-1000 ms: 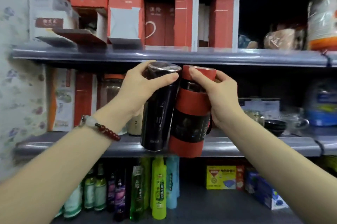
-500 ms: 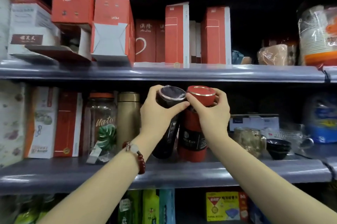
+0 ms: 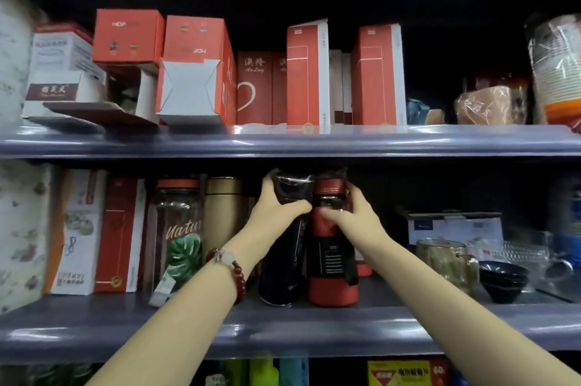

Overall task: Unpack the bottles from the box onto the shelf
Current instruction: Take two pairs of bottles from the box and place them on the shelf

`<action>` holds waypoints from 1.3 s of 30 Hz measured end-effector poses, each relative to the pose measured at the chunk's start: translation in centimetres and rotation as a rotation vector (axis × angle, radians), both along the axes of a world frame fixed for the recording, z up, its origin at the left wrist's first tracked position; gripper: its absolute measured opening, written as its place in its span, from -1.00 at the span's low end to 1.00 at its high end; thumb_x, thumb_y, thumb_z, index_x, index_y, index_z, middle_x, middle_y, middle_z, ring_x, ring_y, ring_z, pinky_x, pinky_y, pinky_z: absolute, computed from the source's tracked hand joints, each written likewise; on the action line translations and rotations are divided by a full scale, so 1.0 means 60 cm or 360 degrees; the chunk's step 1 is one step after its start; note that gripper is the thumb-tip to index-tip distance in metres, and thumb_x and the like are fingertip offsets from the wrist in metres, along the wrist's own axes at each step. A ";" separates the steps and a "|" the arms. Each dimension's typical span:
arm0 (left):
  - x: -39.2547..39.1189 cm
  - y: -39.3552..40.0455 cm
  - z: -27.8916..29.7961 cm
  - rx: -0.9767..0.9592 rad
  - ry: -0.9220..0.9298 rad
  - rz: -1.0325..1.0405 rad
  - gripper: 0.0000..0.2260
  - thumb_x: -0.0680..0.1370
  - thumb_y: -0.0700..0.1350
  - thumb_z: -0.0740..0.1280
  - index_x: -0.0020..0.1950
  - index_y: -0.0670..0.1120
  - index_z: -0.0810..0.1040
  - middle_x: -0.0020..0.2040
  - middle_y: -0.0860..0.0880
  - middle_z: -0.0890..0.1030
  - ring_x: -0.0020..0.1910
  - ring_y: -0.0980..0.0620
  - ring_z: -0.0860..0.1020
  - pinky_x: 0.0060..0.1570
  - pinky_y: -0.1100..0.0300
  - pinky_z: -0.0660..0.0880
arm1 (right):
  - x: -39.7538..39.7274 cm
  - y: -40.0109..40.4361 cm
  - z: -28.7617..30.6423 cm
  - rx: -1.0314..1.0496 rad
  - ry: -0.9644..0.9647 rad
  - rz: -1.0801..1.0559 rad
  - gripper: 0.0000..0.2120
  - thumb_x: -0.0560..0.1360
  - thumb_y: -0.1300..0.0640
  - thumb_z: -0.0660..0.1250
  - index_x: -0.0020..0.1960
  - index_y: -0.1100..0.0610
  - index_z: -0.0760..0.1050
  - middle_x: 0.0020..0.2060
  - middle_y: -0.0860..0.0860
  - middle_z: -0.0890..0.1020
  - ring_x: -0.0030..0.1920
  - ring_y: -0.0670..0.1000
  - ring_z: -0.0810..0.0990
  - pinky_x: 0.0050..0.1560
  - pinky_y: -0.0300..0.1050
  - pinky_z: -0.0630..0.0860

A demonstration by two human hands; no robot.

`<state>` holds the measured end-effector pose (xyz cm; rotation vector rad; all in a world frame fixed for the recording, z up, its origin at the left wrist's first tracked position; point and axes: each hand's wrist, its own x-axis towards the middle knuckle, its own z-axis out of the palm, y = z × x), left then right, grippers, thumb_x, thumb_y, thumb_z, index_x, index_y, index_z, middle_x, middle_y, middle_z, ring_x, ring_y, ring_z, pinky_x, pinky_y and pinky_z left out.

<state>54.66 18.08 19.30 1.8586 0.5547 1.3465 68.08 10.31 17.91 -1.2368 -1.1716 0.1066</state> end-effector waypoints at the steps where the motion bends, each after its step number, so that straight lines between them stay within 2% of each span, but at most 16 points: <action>1: -0.005 0.005 -0.006 -0.0002 0.0060 -0.0020 -0.15 0.29 -0.14 0.46 0.47 0.15 0.11 0.09 0.13 0.55 0.12 0.11 0.52 0.12 0.23 0.37 | 0.004 -0.001 -0.008 0.0011 -0.0028 -0.0011 -0.37 0.39 0.21 0.44 0.39 -0.03 0.30 0.11 -0.05 0.56 0.13 -0.03 0.55 0.22 -0.09 0.47; 3: -0.014 0.014 -0.022 -0.0006 0.0103 -0.0028 -0.05 0.26 -0.21 0.44 0.48 0.24 0.00 0.15 0.10 0.55 0.11 0.12 0.53 0.13 0.20 0.43 | 0.007 -0.002 -0.030 0.0043 0.0008 0.0039 -0.27 0.37 0.22 0.47 0.44 -0.05 0.23 0.18 -0.05 0.54 0.16 -0.05 0.55 0.21 -0.10 0.46; 5: -0.022 0.024 -0.041 -0.0024 0.0114 -0.0026 0.03 0.22 -0.23 0.45 0.47 0.31 -0.06 0.20 0.08 0.54 0.13 0.09 0.54 0.22 0.10 0.47 | 0.010 0.006 -0.057 0.0012 0.0047 0.0097 -0.17 0.33 0.14 0.54 0.45 -0.07 0.17 0.21 -0.04 0.54 0.16 -0.06 0.56 0.22 -0.10 0.45; 7: -0.033 0.031 -0.066 -0.0054 0.0161 -0.0030 0.07 0.24 -0.29 0.47 0.48 0.32 -0.10 0.22 0.11 0.51 0.12 0.14 0.53 0.22 0.14 0.45 | 0.009 0.008 -0.082 -0.0092 -0.0015 0.0093 -0.12 0.28 0.07 0.58 0.44 -0.08 0.16 0.18 -0.09 0.55 0.15 -0.07 0.56 0.19 -0.15 0.44; 9: -0.043 0.036 -0.094 -0.0051 0.0206 0.0020 0.07 0.29 -0.28 0.51 0.48 0.33 -0.11 0.23 0.17 0.48 0.11 0.23 0.51 0.19 0.23 0.40 | 0.006 0.007 -0.098 -0.0127 -0.0107 0.0070 -0.11 0.24 0.06 0.61 0.42 -0.11 0.18 0.13 -0.14 0.55 0.10 -0.13 0.56 0.10 -0.23 0.42; 12: -0.049 0.037 -0.116 -0.0014 0.0195 0.0124 0.00 0.32 -0.19 0.54 0.50 0.29 -0.04 0.30 0.19 0.39 0.28 0.20 0.38 0.31 0.21 0.32 | 0.015 0.011 -0.101 -0.0118 -0.0070 0.0115 -0.16 0.24 0.16 0.61 0.36 -0.11 0.24 0.10 -0.14 0.57 0.03 -0.23 0.55 -0.05 -0.40 0.43; 14: -0.046 0.032 -0.117 -0.0002 0.0180 0.0170 -0.03 0.32 -0.18 0.55 0.51 0.23 0.02 0.35 0.13 0.40 0.28 0.21 0.35 0.30 0.22 0.31 | 0.027 0.019 -0.099 -0.0125 -0.0051 0.0185 -0.19 0.23 0.21 0.61 0.35 -0.03 0.29 0.10 -0.09 0.61 0.05 -0.15 0.61 -0.01 -0.34 0.52; 17: -0.042 0.019 -0.112 0.0044 0.0154 0.0237 -0.05 0.31 -0.20 0.56 0.53 0.14 0.07 0.39 0.06 0.43 0.20 0.21 0.38 0.22 0.30 0.32 | 0.039 0.027 -0.101 -0.0136 -0.0030 0.0291 -0.15 0.22 0.23 0.59 0.41 0.02 0.28 0.12 -0.01 0.64 0.11 -0.05 0.64 0.14 -0.11 0.56; 21: -0.046 0.012 -0.112 0.0112 0.0181 0.0331 -0.07 0.31 -0.19 0.56 0.52 0.14 0.09 0.39 0.06 0.43 0.33 0.10 0.40 0.21 0.29 0.31 | 0.044 0.030 -0.105 -0.0134 0.0015 0.0377 -0.15 0.23 0.23 0.56 0.42 0.00 0.25 0.13 0.02 0.63 0.12 -0.03 0.64 0.05 -0.18 0.57; 24: -0.049 0.021 -0.113 0.0078 0.0234 0.0290 -0.07 0.32 -0.17 0.55 0.53 0.14 0.08 0.40 0.08 0.42 0.31 0.11 0.41 0.24 0.24 0.33 | 0.041 0.033 -0.111 -0.0125 0.0032 0.0403 -0.21 0.31 0.30 0.54 0.41 -0.01 0.25 0.13 0.01 0.63 0.11 -0.04 0.64 0.02 -0.20 0.57; 29: -0.049 0.033 -0.112 0.0025 0.0258 0.0309 -0.04 0.28 -0.13 0.58 0.52 0.16 0.10 0.42 0.05 0.41 0.40 0.05 0.37 0.37 0.07 0.35 | 0.036 0.027 -0.108 -0.0107 0.0041 0.0353 -0.25 0.31 0.29 0.54 0.39 0.00 0.28 0.11 0.00 0.63 0.07 -0.07 0.65 -0.12 -0.30 0.58; 32: -0.055 0.033 -0.114 0.0023 0.0274 0.0303 -0.04 0.29 -0.13 0.57 0.53 0.16 0.08 0.45 0.07 0.37 0.42 0.03 0.34 0.37 0.09 0.33 | 0.033 0.023 -0.109 -0.0129 0.0049 0.0393 -0.28 0.34 0.28 0.52 0.38 -0.04 0.29 0.09 -0.01 0.64 0.04 -0.10 0.66 -0.13 -0.31 0.59; 39: -0.060 0.017 -0.123 0.0016 0.0285 0.0245 -0.09 0.38 -0.13 0.51 0.54 0.16 0.00 0.49 0.06 0.30 0.47 0.02 0.26 0.38 0.10 0.26 | 0.026 0.017 -0.110 -0.0176 0.0004 0.0369 -0.25 0.35 0.20 0.53 0.42 -0.07 0.25 0.16 -0.03 0.61 0.15 -0.05 0.61 0.11 -0.15 0.55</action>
